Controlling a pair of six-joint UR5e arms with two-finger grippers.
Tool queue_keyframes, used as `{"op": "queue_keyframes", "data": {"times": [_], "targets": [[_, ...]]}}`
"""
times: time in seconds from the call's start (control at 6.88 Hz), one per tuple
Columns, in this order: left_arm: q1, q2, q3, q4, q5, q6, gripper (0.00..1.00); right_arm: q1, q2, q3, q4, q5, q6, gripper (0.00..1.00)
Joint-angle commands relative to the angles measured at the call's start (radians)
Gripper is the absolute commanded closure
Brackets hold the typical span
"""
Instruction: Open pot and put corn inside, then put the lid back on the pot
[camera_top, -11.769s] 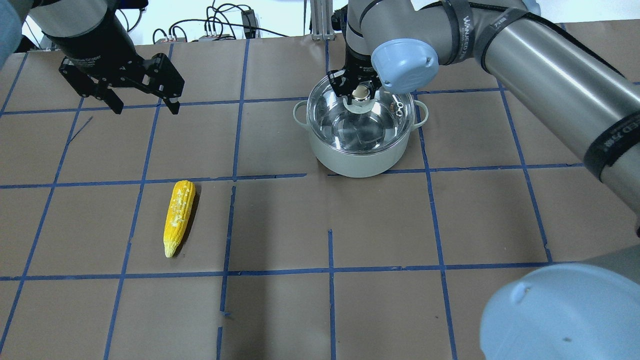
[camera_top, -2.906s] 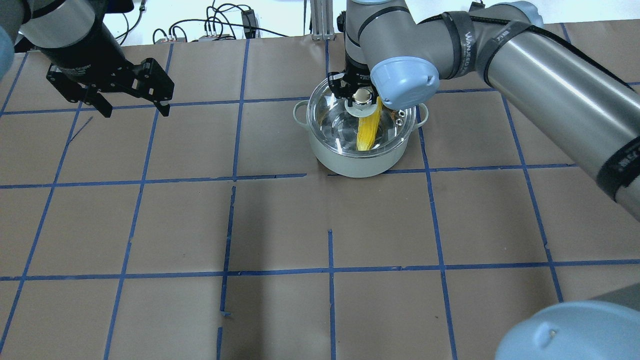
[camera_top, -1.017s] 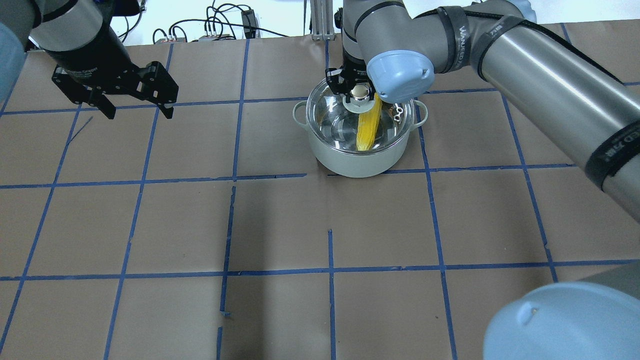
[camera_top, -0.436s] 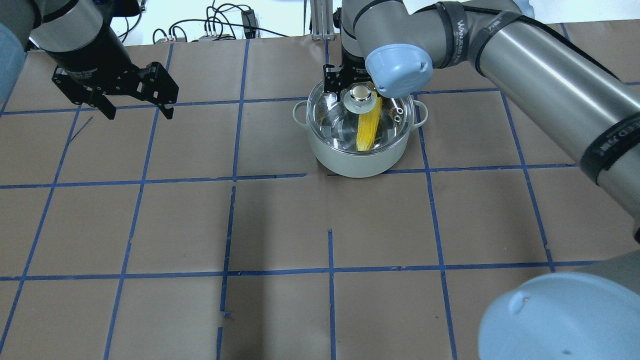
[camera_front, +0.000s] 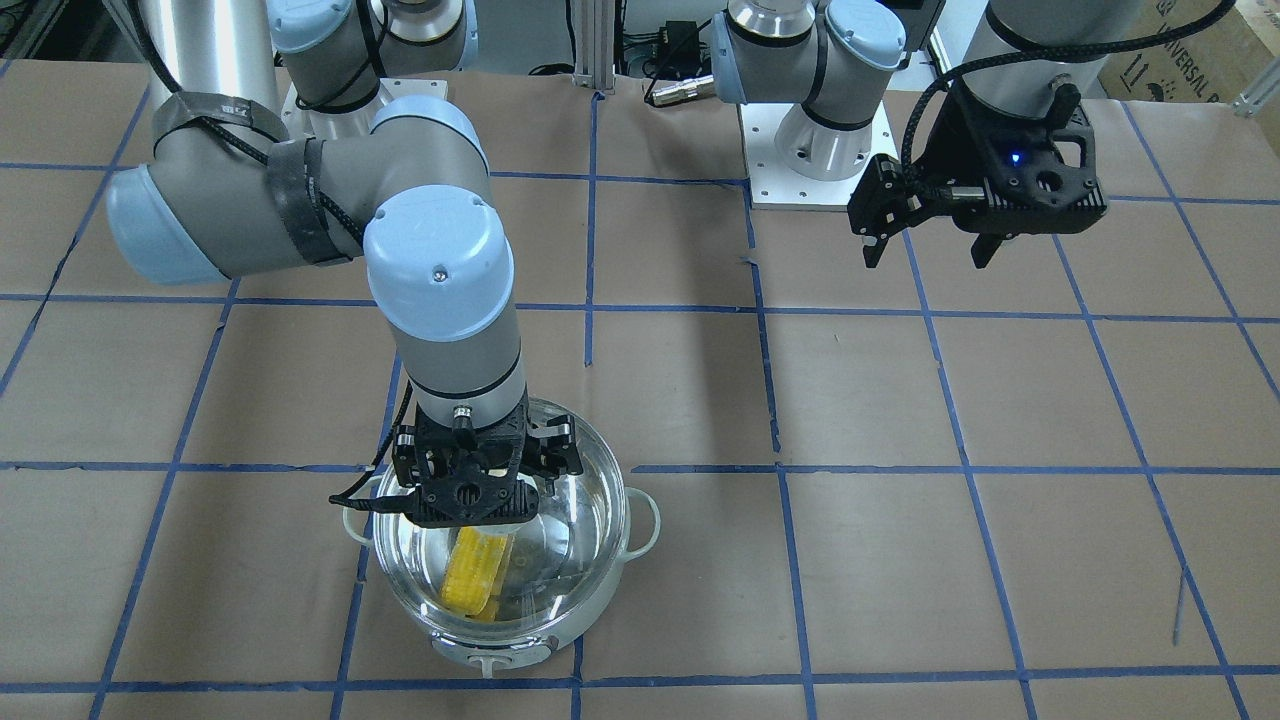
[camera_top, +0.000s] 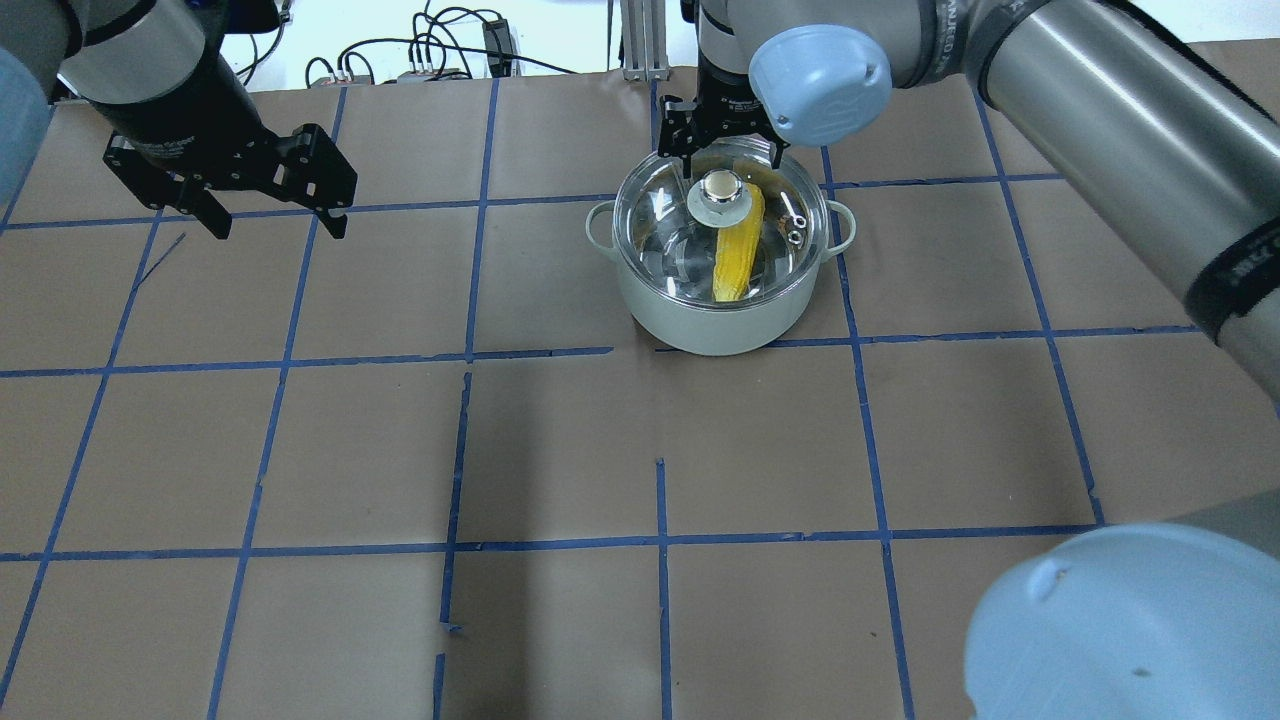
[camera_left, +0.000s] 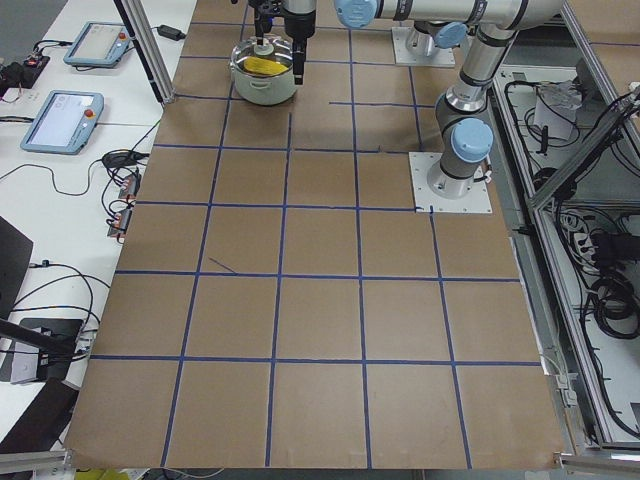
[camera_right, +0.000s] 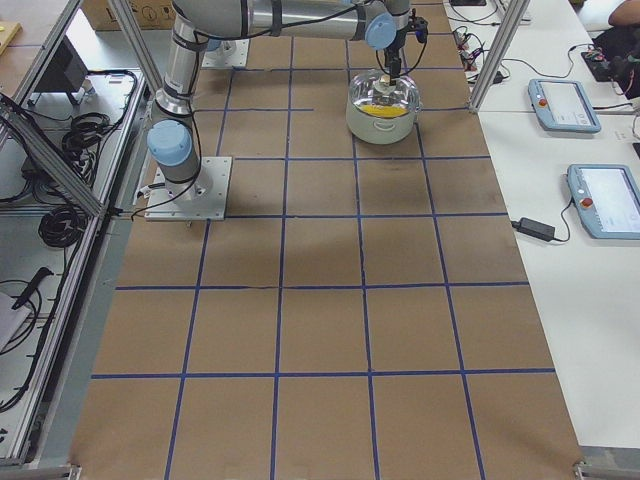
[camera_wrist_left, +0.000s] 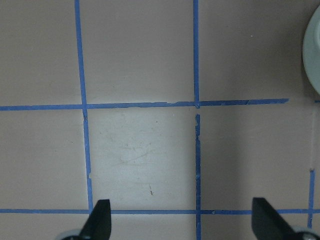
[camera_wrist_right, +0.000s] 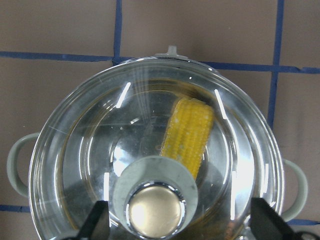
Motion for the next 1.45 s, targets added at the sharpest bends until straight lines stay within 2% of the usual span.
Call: {"op": "queue_keyframes", "data": {"times": [0.0, 0.15, 0.29, 0.58, 0.73, 1.02, 1.31], "targets": [[0.0, 0.002, -0.001, 0.0, 0.0, -0.001, 0.0, -0.071, -0.108, 0.009, 0.071, 0.001, -0.086, 0.0], [0.0, 0.002, 0.004, -0.002, 0.003, -0.005, 0.0, -0.129, -0.168, 0.021, 0.14, 0.008, -0.135, 0.01], [0.0, 0.005, 0.005, -0.009, 0.006, -0.007, 0.0, -0.182, -0.226, 0.043, 0.156, 0.031, -0.196, 0.0], [0.0, 0.0, 0.005, -0.009, 0.003, -0.01, 0.0, -0.252, -0.359, 0.092, 0.358, 0.045, -0.208, 0.0], [0.0, 0.005, 0.004, -0.011, 0.008, -0.011, 0.0, -0.259, -0.384, 0.103, 0.414, 0.041, -0.208, 0.0], [0.0, 0.008, 0.005, -0.012, 0.012, -0.011, 0.0, -0.257, -0.427, 0.132, 0.346, 0.058, -0.269, 0.01], [0.0, 0.005, 0.005, -0.011, 0.011, -0.011, 0.0, -0.253, -0.466, 0.219, 0.311, 0.059, -0.269, 0.05]]}}
